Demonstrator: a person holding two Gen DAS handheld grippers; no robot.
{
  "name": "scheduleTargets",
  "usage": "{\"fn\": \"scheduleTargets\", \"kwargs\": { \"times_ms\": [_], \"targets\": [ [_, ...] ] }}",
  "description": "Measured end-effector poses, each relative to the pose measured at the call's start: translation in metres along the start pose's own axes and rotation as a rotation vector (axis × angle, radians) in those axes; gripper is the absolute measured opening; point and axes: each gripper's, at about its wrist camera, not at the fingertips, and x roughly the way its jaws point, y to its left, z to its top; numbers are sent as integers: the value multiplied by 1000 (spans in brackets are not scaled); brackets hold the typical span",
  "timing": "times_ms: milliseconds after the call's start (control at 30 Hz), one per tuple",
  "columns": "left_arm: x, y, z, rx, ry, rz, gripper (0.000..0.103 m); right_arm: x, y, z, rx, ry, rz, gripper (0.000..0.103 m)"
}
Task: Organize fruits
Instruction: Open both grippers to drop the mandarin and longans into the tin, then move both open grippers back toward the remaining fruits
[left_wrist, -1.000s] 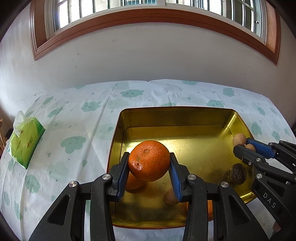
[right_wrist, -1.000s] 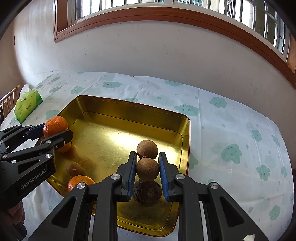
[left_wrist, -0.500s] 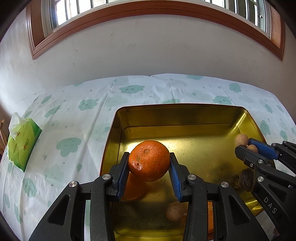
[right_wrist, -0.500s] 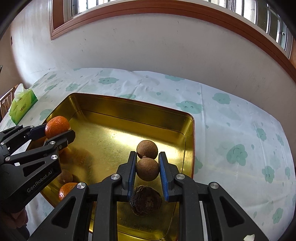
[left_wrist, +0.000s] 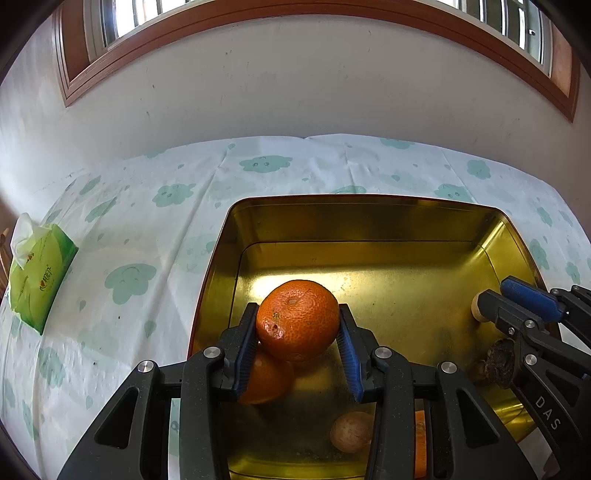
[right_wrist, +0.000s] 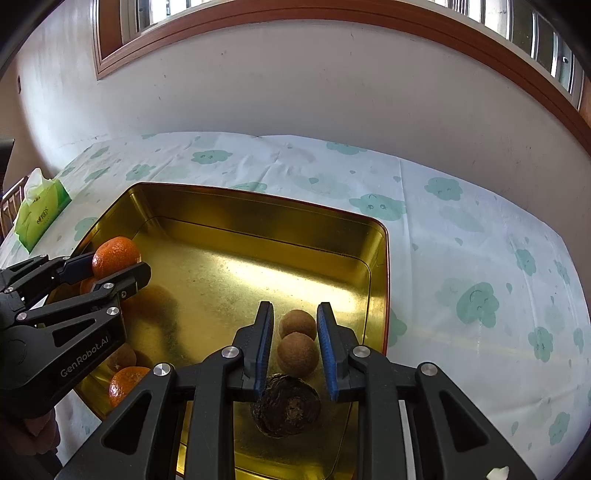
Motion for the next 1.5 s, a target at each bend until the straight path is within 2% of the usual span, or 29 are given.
{"fn": "scheduleTargets", "kwargs": {
  "times_ms": [200,267,400,867,1200,1500],
  "targets": [
    [-2,2,-1,-15,4,-14,43,-5,0,1,3,-13,-7,33],
    [-5,2,-1,-17,-4,-16,49,-7,0,2,1,-17,-8,33],
    [-15,0,0,-1,-34,-9,55,-15,-1,2,6,-30,-11,38],
    [-69,3,-11,-14,-95,-16,56,-64,1,-6,12,-89,-14,38],
    [-107,7,-40,-19,-116,-13,56,-103,8,-29,12,-115,-13,38],
    [-132,17,-77,-28,-120,4,56,-134,16,-66,25,-127,-4,38]
  ]
}}
